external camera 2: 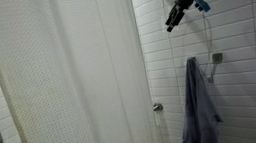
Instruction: Open the shower curtain
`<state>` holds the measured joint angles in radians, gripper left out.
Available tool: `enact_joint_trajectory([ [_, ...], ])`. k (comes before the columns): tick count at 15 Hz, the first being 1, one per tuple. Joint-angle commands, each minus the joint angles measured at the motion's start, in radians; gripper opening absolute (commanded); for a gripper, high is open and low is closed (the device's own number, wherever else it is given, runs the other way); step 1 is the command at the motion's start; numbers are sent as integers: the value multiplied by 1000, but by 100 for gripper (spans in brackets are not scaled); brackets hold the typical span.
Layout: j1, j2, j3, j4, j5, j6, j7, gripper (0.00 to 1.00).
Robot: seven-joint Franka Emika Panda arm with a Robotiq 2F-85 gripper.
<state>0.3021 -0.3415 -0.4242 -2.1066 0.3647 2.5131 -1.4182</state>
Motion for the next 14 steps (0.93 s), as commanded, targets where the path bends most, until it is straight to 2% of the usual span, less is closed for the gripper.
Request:
enact_joint_trajectory([
  [1, -19, 92, 4, 134, 128, -126, -164, 100],
  [4, -55, 179, 16, 249, 246, -241, -274, 100],
  [7, -134, 282, 61, 381, 329, -342, -332, 100],
  [14, -329, 528, 218, 758, 384, -523, -344, 100],
])
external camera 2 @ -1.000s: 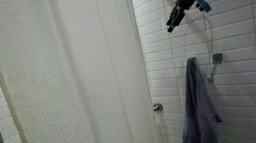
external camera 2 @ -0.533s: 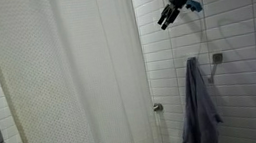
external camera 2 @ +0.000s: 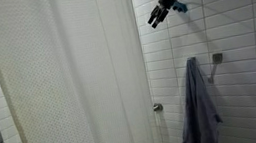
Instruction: Open the shower curtain
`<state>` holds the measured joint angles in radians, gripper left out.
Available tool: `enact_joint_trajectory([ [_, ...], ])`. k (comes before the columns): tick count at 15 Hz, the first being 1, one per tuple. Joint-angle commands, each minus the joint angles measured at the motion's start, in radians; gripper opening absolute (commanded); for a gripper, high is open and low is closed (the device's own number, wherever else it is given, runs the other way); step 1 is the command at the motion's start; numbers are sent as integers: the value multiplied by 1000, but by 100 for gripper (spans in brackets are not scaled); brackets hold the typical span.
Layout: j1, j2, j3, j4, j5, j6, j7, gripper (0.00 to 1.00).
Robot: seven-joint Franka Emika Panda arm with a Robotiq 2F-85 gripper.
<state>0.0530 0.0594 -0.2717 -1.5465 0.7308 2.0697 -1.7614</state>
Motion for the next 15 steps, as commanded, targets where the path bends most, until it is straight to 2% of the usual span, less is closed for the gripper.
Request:
enact_joint_trajectory([
  [1, -101, 162, 87, 251, 10, -97, 8, 100],
  [8, -212, 385, 216, 600, -38, -213, 50, 100],
  [15, -236, 555, 309, 865, -150, -282, 124, 100],
])
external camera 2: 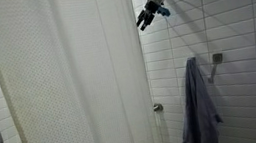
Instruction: Open the shower curtain
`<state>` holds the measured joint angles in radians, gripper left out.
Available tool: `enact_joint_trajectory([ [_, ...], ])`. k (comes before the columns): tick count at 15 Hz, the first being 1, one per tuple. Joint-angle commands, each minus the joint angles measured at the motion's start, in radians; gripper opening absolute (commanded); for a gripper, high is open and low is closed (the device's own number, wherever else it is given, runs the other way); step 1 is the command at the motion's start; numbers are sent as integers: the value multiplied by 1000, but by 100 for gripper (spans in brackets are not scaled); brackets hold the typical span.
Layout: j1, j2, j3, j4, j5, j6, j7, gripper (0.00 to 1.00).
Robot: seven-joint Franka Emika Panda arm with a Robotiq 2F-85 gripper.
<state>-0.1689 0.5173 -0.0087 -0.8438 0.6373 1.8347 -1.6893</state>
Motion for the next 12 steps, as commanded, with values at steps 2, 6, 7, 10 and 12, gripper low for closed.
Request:
enact_joint_trajectory([
  [2, -13, 139, 74, 222, -95, -60, 71, 100],
  [6, 20, 193, 45, 286, -82, -83, 74, 100],
  [7, 23, 203, 44, 299, -82, -90, 73, 100],
  [10, 26, 224, 42, 322, -82, -104, 71, 100],
  [12, 28, 229, 39, 329, -84, -110, 72, 75],
])
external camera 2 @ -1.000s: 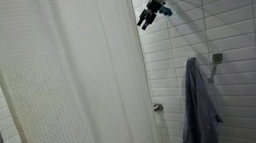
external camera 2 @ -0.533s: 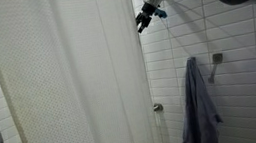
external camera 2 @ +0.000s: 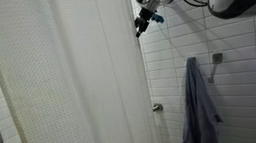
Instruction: Open the shower curtain
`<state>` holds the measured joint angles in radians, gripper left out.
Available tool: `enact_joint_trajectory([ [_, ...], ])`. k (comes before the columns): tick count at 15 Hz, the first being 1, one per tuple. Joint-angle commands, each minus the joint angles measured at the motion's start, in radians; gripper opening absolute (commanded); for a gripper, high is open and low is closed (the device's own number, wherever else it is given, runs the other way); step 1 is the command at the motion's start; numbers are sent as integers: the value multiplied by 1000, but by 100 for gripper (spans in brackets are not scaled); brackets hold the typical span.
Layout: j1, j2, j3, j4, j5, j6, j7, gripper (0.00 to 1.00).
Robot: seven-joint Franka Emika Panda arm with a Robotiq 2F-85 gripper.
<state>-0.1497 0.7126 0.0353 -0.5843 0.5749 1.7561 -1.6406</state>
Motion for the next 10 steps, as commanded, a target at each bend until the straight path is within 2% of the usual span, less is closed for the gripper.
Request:
enact_joint_trajectory([
  [1, 11, 35, -10, 71, -26, -29, 25, 74],
  [2, 10, 35, -11, 72, -29, -30, 24, 69],
  [10, 5, 28, -18, 68, -45, -44, 22, 6],
])
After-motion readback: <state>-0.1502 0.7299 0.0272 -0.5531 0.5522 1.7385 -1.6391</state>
